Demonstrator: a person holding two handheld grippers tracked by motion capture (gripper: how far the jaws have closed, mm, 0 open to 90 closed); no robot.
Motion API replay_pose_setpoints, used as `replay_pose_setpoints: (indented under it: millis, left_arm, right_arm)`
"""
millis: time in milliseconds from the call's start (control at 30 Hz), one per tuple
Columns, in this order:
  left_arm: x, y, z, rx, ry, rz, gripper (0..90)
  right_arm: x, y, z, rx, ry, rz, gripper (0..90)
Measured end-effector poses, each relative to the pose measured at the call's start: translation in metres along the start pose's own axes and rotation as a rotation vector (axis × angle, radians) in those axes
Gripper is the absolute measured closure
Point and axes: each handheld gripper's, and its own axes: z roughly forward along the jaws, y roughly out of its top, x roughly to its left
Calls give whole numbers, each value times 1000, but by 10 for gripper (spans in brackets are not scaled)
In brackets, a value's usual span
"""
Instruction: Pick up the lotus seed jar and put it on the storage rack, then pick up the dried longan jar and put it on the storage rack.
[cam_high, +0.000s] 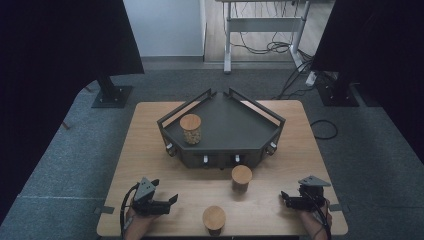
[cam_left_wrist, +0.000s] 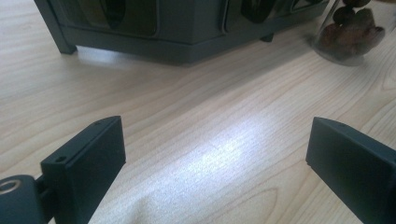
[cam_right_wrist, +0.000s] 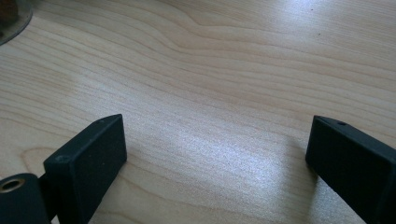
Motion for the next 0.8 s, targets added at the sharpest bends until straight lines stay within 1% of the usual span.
replay_pose_setpoints:
  millis: [200,333,467,533,667,800]
  left_arm:
    - [0,1,1,14,6,0,45]
    - [-1,2,3,28,9,3,45]
    - [-2,3,5,42,13,10,46]
    - [-3,4,6,47,12,12,46]
    - [-3,4,8,55,14,12,45]
    - [-2,4,7,56,15,10,47]
  right_arm:
    - [0,0,0,1,5,-4,45]
    - [2,-2,-2,-5,9,-26,49]
    - [0,-6,-4,-35,26,-12,50]
    - [3,-6,-7,-51,12,-17,50]
    - [4,-7,-12,-81,5,-15,50]
    - [5,-6,-15,-84,3,-13,50]
